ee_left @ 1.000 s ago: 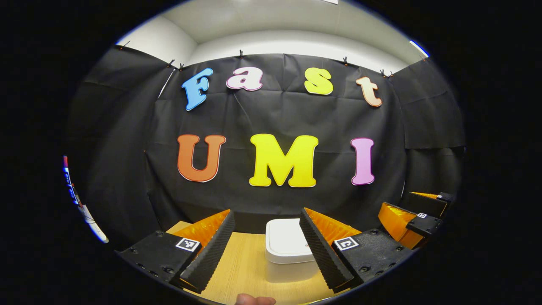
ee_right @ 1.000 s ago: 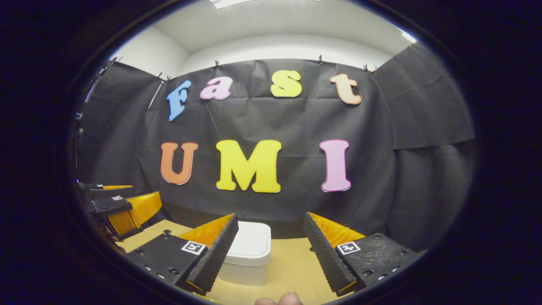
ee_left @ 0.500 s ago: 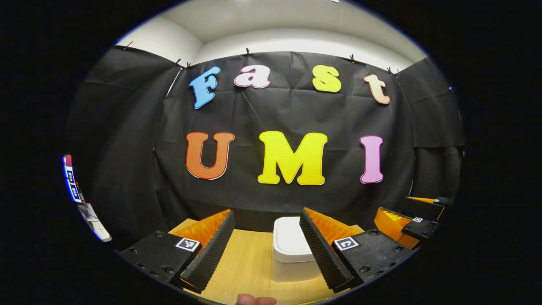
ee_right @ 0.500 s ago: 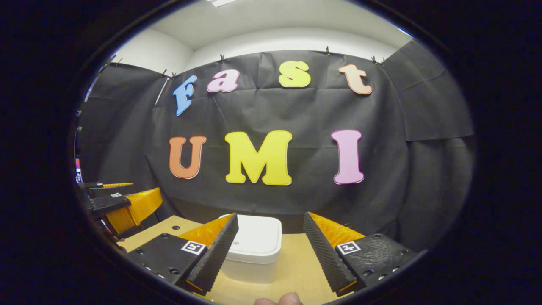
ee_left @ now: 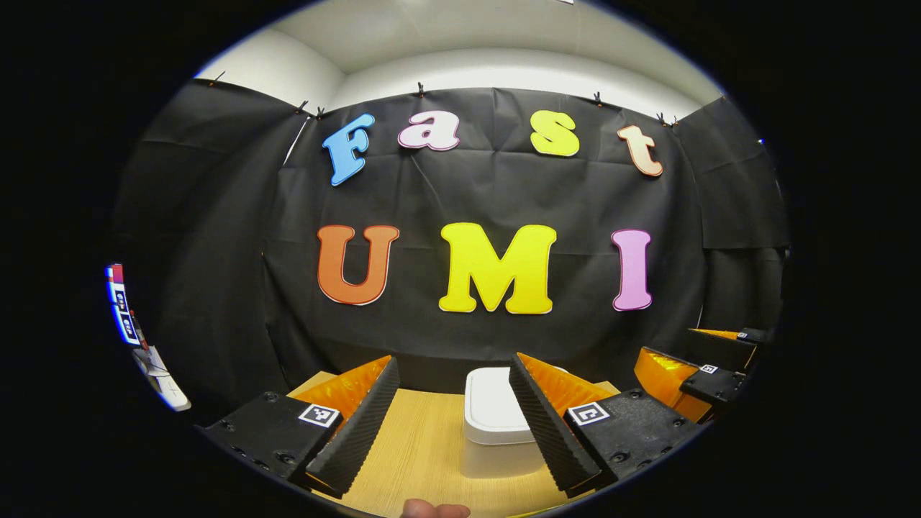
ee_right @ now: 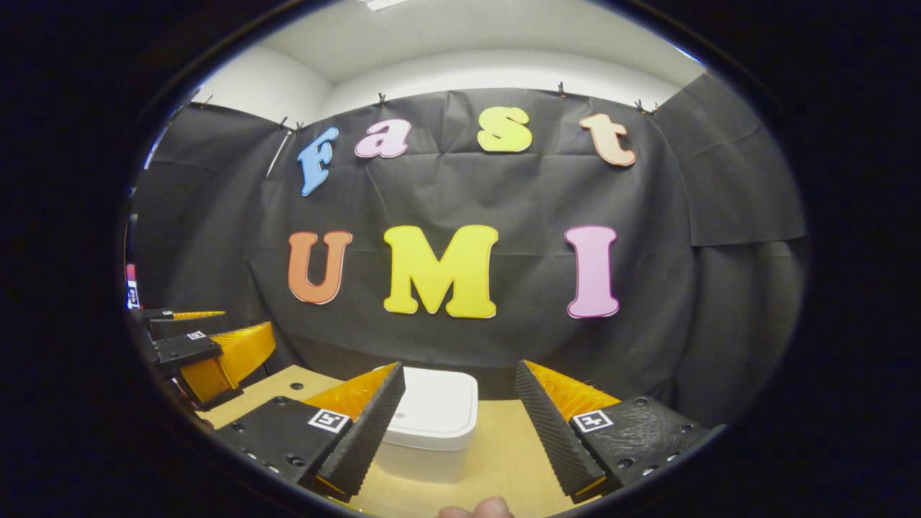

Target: Press the lid of the desktop garbage bin to open it, pick up the crumpled paper on the desktop and throw it into the bin, then pick up the pop can on the desktop and drop it into the bin, and finally close the garbage bin lid.

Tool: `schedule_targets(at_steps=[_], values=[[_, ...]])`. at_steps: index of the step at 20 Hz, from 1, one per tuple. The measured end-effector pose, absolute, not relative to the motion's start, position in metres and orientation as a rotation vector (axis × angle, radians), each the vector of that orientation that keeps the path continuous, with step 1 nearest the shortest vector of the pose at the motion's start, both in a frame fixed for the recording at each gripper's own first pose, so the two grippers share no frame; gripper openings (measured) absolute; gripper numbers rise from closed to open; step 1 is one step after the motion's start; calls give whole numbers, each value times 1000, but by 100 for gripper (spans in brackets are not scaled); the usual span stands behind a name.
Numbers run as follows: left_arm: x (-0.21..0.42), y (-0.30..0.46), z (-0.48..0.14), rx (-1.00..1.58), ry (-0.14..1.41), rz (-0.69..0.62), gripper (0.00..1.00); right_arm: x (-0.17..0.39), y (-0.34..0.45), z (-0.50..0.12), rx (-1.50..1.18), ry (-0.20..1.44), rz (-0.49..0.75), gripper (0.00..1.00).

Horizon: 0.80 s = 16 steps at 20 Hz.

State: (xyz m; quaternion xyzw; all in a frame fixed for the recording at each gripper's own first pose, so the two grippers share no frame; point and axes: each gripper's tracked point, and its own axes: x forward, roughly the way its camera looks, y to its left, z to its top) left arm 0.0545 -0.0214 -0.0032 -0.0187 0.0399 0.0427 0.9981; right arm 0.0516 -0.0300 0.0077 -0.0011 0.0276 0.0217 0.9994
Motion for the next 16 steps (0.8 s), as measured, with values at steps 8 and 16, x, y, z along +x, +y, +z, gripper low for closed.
schedule_targets(at_steps=[8,16], values=[[52,-19,-1,-40,71,83,99,49,-27,10,9,48,45,96],[51,-15,-5,-42,76,82,99,50,-21,8,15,55,46,96]])
